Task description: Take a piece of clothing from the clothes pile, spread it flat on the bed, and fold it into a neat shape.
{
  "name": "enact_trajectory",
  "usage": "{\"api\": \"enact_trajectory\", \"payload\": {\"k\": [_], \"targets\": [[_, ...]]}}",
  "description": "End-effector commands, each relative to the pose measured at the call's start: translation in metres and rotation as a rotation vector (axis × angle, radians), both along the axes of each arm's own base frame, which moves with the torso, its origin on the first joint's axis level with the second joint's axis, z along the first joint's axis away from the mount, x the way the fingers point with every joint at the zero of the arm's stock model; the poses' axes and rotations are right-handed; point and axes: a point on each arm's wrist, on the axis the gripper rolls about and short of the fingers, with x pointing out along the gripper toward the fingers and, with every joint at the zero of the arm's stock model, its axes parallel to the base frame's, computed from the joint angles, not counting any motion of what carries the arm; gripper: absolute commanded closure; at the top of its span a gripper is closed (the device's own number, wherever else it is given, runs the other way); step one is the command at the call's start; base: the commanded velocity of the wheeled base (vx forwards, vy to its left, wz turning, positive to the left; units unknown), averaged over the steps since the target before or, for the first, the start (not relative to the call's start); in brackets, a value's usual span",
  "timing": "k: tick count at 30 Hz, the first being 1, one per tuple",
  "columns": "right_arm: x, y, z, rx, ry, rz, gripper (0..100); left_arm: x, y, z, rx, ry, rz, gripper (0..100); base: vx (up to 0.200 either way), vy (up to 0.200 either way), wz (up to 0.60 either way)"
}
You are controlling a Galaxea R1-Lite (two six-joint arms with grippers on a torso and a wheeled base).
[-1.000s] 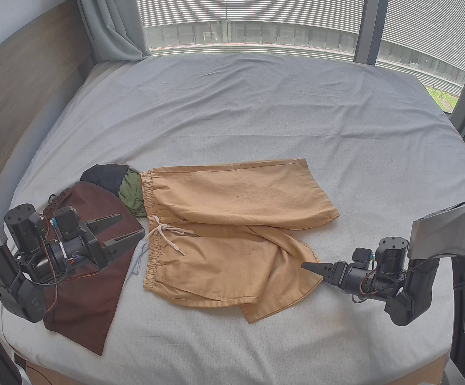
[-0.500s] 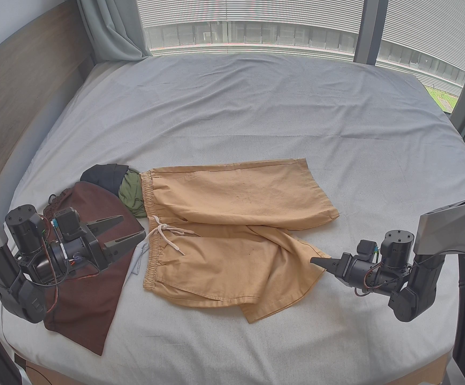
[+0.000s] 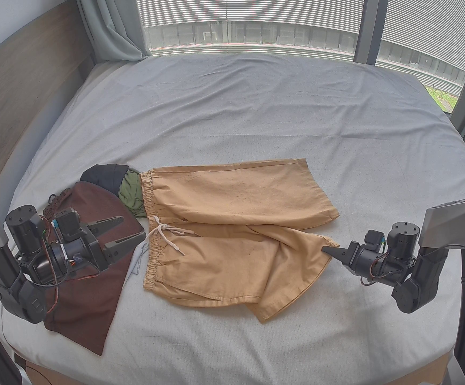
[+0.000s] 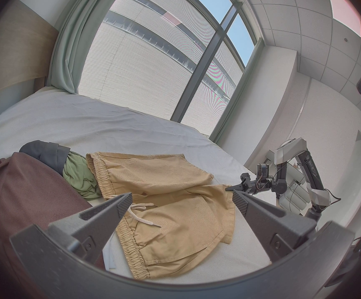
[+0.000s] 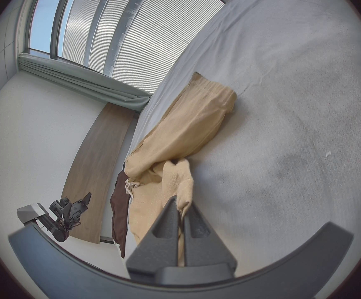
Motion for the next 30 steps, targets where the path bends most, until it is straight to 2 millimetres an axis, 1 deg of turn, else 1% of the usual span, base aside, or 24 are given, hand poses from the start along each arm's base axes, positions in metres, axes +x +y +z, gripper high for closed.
{"api": "enact_trajectory", "payload": {"k": [1, 8, 10, 13, 26, 30], "targets": [[0.006, -0.006, -0.001, 0.000, -0.011, -0.020, 100, 0.000, 0.000, 0.000, -0.001, 0.003, -0.001, 0, 0.000, 0.000, 0.00], [0.015, -0.014, -0.002, -0.001, -0.013, -0.046, 100, 0.000, -0.001, 0.000, -0.002, 0.002, -0.002, 0, 0.000, 0.000, 0.00], [0.025, -0.019, -0.007, 0.002, -0.026, -0.064, 100, 0.000, -0.001, 0.000, -0.002, 0.004, -0.002, 0, 0.000, 0.000, 0.00], [0.032, -0.020, -0.012, 0.000, -0.034, -0.078, 100, 0.000, -0.001, -0.001, -0.002, 0.007, -0.002, 0, 0.000, 0.000, 0.00], [0.051, -0.027, -0.013, 0.007, -0.091, -0.105, 100, 0.002, -0.002, -0.004, -0.002, 0.015, -0.008, 0, 0.000, 0.000, 0.00], [0.056, -0.027, -0.012, 0.009, -0.107, -0.107, 100, 0.002, -0.002, -0.004, -0.002, 0.013, -0.008, 0, 0.000, 0.000, 0.00]]}}
